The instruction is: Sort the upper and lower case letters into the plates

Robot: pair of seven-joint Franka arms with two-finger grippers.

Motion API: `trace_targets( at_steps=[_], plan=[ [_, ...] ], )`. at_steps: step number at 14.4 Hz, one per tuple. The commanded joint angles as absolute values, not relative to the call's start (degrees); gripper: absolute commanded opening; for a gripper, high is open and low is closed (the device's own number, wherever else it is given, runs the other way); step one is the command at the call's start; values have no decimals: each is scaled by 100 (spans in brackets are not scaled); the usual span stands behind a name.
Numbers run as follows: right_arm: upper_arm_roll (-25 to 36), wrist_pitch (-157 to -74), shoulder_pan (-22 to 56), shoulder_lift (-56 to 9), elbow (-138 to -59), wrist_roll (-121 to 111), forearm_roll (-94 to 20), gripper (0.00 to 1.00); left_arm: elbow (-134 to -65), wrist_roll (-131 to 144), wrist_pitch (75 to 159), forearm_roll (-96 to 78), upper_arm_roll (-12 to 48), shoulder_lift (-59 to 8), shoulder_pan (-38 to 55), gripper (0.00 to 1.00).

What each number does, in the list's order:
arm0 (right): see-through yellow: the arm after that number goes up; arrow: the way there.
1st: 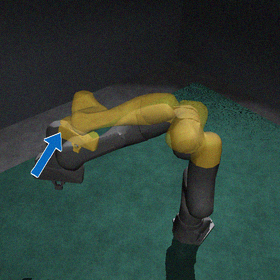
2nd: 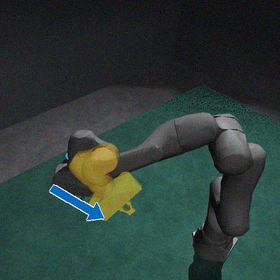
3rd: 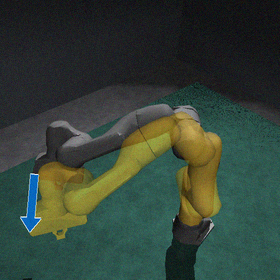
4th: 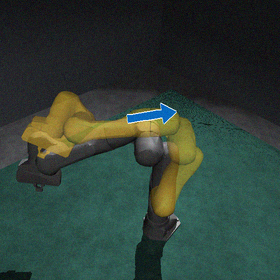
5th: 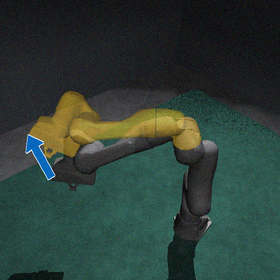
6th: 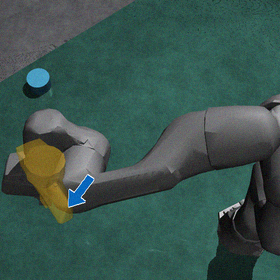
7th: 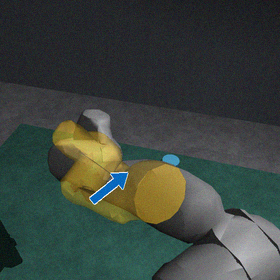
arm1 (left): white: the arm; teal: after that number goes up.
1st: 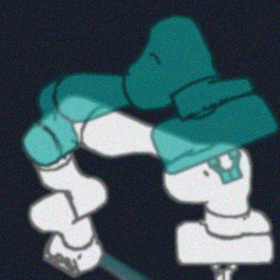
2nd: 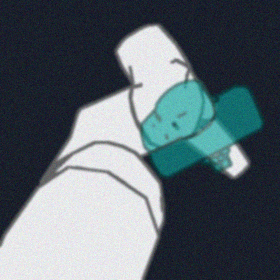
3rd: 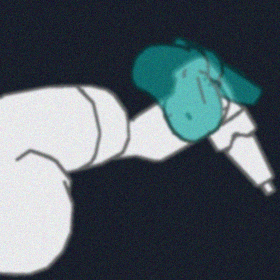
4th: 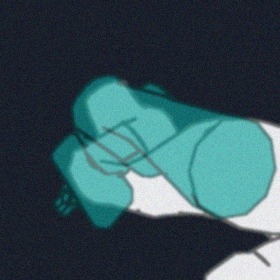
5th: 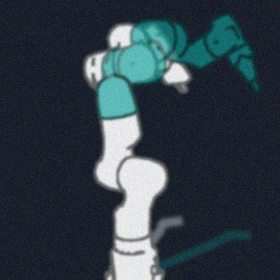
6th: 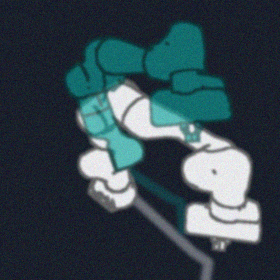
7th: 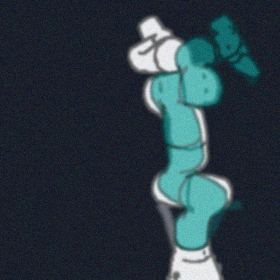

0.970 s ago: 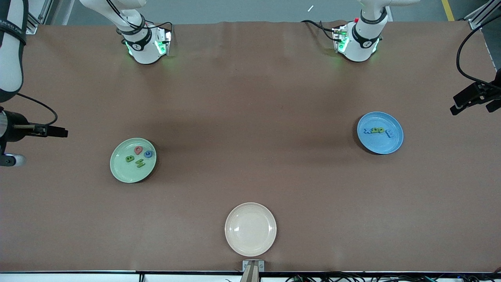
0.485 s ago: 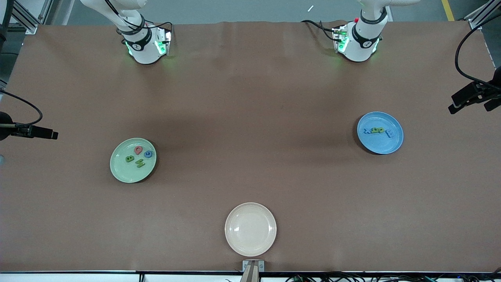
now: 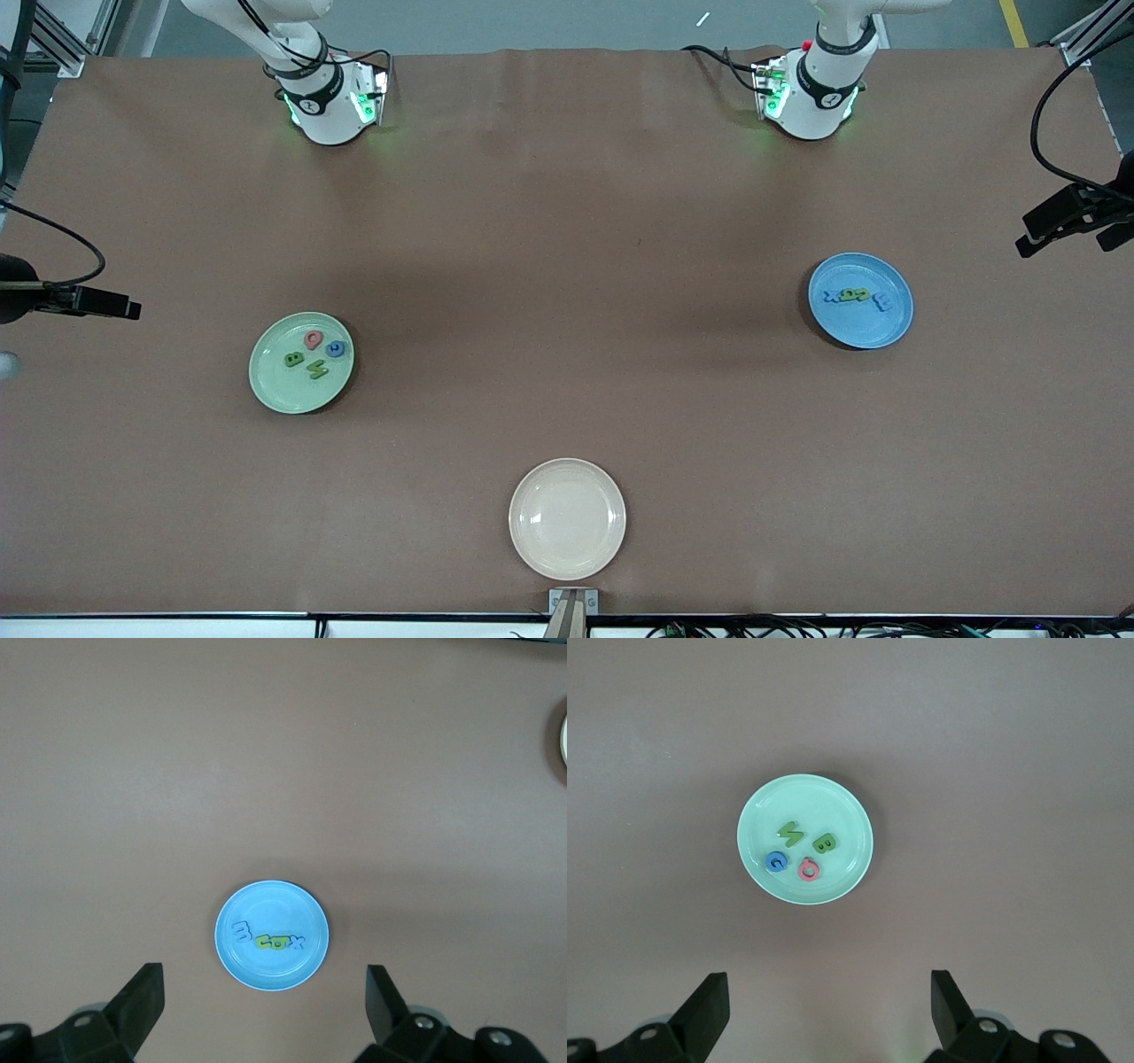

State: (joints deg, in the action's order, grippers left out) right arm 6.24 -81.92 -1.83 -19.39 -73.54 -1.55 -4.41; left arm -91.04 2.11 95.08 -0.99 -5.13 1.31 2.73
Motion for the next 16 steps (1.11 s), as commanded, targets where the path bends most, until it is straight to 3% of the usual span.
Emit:
trace_targets(
  at_steps=[1,8,16],
  plan=[
    [589,-8139,-89,-1803,-7382,-316,-396,100,-9053,211,9396,-79,-501,184,255,100],
    [598,-8454,18,-941,-8471,-334,-141,100,-9053,220,9396,-88,-501,184,229,100],
    [571,-8596,-184,-71,-9044,-931,79,100,-9044,211,9396,-88,-501,185,246,100]
  ],
)
